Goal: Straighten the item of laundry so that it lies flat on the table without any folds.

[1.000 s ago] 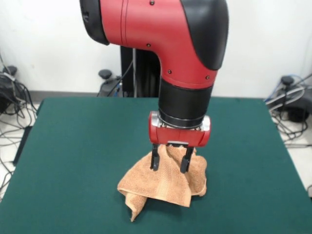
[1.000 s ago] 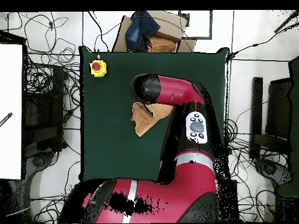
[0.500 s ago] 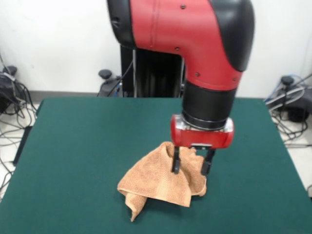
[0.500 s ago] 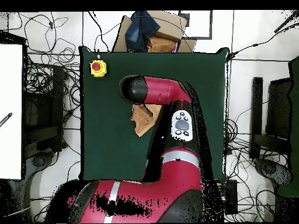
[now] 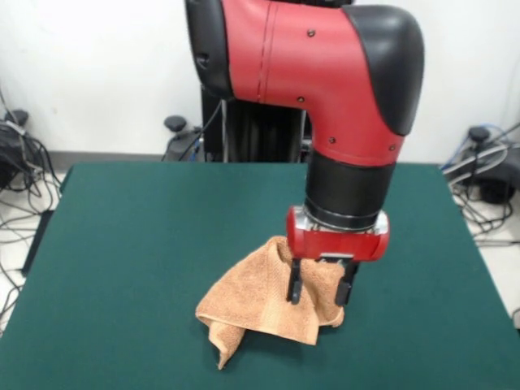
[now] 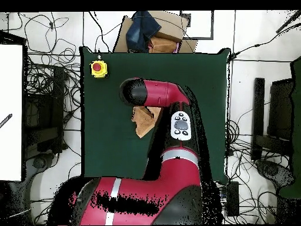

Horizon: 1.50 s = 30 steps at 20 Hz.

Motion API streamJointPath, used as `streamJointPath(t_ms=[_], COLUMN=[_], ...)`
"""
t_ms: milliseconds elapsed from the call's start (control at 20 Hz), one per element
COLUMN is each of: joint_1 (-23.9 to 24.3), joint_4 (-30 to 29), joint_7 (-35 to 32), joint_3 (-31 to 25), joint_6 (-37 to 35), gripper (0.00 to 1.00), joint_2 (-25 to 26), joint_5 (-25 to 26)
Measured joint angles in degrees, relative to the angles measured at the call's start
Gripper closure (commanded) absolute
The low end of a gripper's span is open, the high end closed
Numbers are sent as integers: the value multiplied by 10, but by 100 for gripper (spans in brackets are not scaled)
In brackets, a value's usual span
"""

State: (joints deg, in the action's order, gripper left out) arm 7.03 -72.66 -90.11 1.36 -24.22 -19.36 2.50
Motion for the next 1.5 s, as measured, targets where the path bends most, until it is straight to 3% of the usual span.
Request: streamJointPath(t_ms=[1500], joint_1=[3], joint_4=[4], joint_7=[0], joint_3=[0], joint_6=[29], gripper=[0], joint_2=[33], joint_5=[0])
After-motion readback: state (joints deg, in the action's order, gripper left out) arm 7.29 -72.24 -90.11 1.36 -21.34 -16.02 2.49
